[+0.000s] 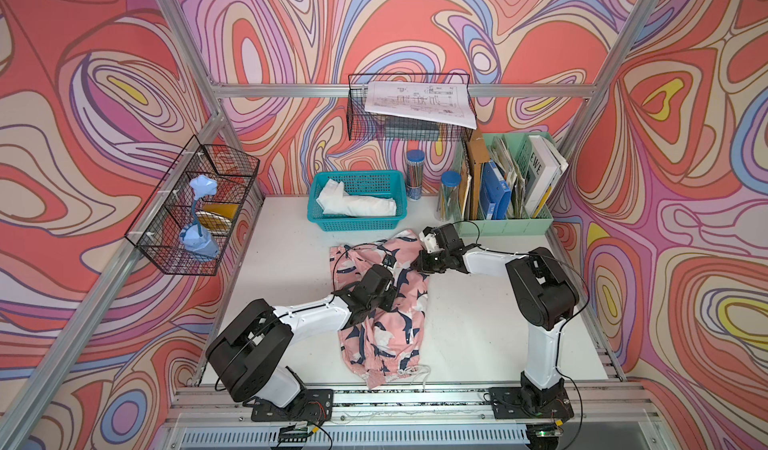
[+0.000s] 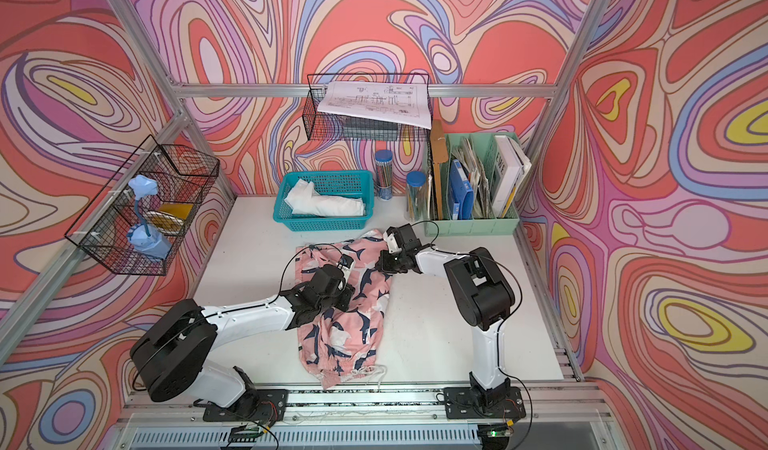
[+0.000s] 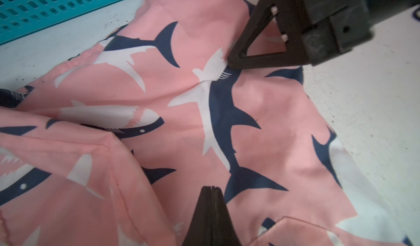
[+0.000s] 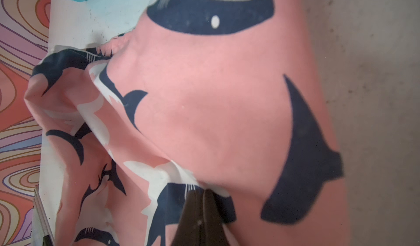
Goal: Roll up the shorts
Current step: Adjust the shorts at the center of the board.
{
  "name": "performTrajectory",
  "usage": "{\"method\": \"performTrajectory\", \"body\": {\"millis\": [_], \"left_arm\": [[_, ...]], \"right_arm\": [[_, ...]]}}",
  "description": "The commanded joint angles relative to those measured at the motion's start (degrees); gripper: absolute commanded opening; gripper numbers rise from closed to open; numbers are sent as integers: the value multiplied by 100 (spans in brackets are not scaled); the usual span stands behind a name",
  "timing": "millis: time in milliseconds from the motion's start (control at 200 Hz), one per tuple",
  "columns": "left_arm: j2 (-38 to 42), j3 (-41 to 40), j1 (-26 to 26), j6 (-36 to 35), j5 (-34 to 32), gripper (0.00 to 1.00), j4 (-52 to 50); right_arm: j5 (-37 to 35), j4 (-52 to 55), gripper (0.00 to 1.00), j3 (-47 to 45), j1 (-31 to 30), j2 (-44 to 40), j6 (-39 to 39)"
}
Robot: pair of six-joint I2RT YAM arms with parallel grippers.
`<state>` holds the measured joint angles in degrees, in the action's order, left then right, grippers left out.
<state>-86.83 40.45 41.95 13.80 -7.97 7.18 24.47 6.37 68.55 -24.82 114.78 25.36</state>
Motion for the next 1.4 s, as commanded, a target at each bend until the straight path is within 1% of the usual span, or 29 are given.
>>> {"method": "performTrajectory", "body": {"millis": [0,105,290,391,521,606,701,771,846,931,1001,1051,1112,1192,1272,1397], "left_arm": [[-124,-20,-135,-172,-425,0,-132],[-53,-74,-177,-146,-791,0,-384],[207,-218,-266,71,-1131,0,-948],[407,-265,-284,266,-1369,0,-1302],[647,-273,-375,701,-1794,0,-1921],[813,-237,-516,1033,-1759,0,-2186],[934,-55,-750,1488,-1700,0,-2831],[1074,70,-768,1637,-1762,0,-3052],[1362,128,-768,1537,-1640,0,-2915],[1808,124,-767,1251,-1402,0,-2467],[2093,142,-763,872,-930,0,-1969],[2107,262,-767,763,-544,0,-1831],[1849,515,-758,747,-64,0,-1872],[1322,731,-696,841,363,0,-1875],[803,774,-662,1081,603,0,-1757],[38,963,-662,1455,660,0,-1889]], "right_arm": [[76,-26,0,44,63,94,-68],[67,19,0,69,102,84,-102],[83,34,0,114,135,159,-113],[104,-34,0,65,129,152,-94],[126,-82,0,19,139,115,-93],[97,-18,0,49,142,93,-126],[72,13,0,37,148,37,-152],[54,-3,0,-2,153,-51,-183],[92,-114,0,-89,157,-229,-255],[118,-229,0,-235,153,-534,-467],[279,-250,0,-342,148,-829,-788],[399,-267,0,-420,151,-1049,-969],[540,-191,0,-444,149,-1199,-1107],[811,89,0,-313,125,-1164,-1178],[792,115,0,-308,95,-1038,-976],[928,-276,0,-545,71,-821,-513]]}}
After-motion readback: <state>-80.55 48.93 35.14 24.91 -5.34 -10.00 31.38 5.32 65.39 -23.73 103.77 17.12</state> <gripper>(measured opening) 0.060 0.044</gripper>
